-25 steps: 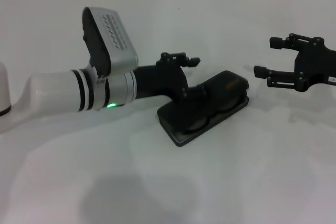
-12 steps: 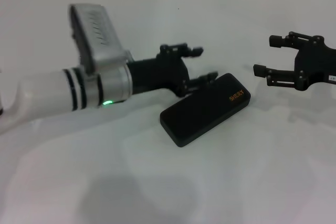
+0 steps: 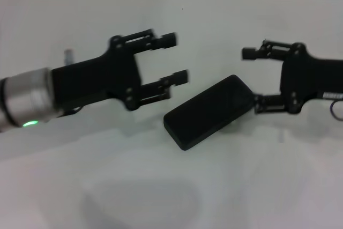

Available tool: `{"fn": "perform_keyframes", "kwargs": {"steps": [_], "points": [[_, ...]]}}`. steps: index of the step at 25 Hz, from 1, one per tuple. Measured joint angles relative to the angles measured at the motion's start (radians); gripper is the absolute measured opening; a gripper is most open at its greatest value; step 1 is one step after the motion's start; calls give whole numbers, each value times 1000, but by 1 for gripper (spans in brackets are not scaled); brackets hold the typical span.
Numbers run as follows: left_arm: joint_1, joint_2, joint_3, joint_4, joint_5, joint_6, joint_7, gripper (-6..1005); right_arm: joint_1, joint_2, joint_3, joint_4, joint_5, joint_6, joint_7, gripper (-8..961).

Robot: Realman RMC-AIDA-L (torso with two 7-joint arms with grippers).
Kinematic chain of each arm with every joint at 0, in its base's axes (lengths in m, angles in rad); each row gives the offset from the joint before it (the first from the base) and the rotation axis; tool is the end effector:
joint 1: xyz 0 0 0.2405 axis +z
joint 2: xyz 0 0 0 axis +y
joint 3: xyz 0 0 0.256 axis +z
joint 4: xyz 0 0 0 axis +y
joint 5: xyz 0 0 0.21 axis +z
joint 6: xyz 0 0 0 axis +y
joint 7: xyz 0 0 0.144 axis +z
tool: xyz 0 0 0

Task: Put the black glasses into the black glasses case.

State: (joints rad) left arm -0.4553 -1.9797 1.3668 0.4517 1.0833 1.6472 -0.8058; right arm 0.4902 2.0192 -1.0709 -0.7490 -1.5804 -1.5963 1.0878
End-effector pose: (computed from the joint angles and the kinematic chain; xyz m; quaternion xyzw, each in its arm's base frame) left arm -0.2259 0.2999 -0.0074 -0.8975 0.0076 -0.4164 0.1447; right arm 0.2115 0.3298 0.0100 -0.9474 -0.0208 0.2956 0.1211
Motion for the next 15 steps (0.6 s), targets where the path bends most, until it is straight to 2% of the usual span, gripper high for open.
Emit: {"fn": "perform_keyframes", "kwargs": {"steps": [3,9,15], "points": [[40,11,-17,8,13,32,4,663,35,-2,1,80,19,-68,-75,801],[107,14,-19,38,46,75,47,663,96,1,1,211,26,-56,-171,801],[128,20,-20,51,64,84,53,663,115,8,-4,270,41,-45,-253,801]]}}
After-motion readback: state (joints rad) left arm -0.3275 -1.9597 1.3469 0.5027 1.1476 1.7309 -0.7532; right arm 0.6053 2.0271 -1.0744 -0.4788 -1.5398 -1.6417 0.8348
